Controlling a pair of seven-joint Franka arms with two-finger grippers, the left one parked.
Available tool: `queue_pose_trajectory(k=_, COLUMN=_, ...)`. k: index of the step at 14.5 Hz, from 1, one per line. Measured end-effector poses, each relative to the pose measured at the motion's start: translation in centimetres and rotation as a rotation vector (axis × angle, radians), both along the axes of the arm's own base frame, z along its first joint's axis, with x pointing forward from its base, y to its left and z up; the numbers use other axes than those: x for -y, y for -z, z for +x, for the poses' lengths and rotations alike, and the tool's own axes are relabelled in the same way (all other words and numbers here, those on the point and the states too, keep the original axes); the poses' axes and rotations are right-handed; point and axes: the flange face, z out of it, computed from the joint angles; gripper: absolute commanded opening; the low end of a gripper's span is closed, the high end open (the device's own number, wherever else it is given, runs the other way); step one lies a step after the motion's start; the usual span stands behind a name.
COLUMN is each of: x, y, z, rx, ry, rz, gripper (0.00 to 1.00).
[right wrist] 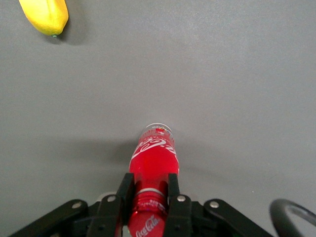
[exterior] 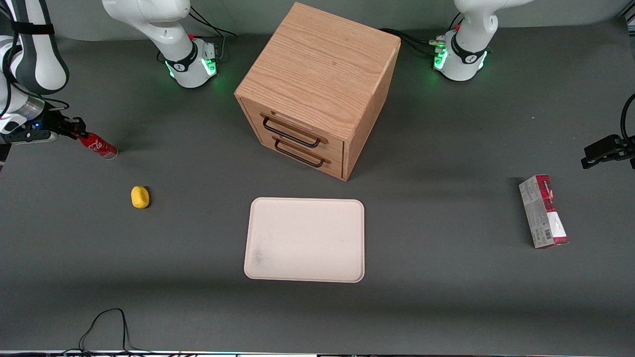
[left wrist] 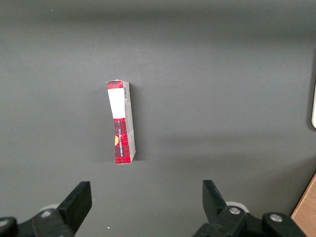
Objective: Place coke bottle on tray
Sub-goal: 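Lower the open right gripper around the bottle's body and close it, then lift the bottle with the right gripper and carry it toward the white tray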
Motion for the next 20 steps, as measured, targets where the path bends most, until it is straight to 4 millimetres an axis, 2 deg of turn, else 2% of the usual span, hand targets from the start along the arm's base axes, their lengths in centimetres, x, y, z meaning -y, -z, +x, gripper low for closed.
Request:
queue_pose_trajectory(k=2, x=0.0, y=0.0, z=0.0, rx=-0.004, ry=-0.002, rz=0.002, gripper=0.00)
queue_pose_trajectory(k=4, x=-0.2, y=-0.2, z=0.2, rx=-0.022, ry=-0.010, rz=0.009, gripper=0.00)
queue_pose_trajectory(k=6, x=-0.5, y=-1.8, z=1.4, rx=-0.050, ry=-0.030, rz=0.018, gripper=0.00)
queue_pose_trajectory(k=7, x=-0.5, y=-3.5, z=2.4, rx=-0.068, ry=-0.041, rz=0.021, gripper=0.00)
queue_pose_trajectory(k=9, x=-0.5, y=-8.8, z=5.0, rx=-0.087, ry=-0.067, rz=0.015, gripper=0.00)
queue_pose_trajectory(k=12, x=-1.6, y=-18.8, z=8.2, rx=-0.081, ry=-0.105, rz=-0.006, gripper=0.00)
queue_pose_trajectory(k=14, x=-2.6, y=-25.3, z=8.9, rx=-0.074, ry=-0.121, rz=-0.013, gripper=0.00)
queue_pose_trajectory(k=16, x=-3.6, y=-30.7, z=8.8, rx=-0.059, ry=-0.128, rz=-0.021, gripper=0.00)
queue_pose_trajectory(k=18, x=-4.4, y=-34.7, z=8.5, rx=-0.032, ry=-0.135, rz=-0.033, gripper=0.00)
queue_pose_trajectory(k=20, x=-5.4, y=-36.4, z=8.7, rx=-0.012, ry=-0.154, rz=-0.042, gripper=0.00)
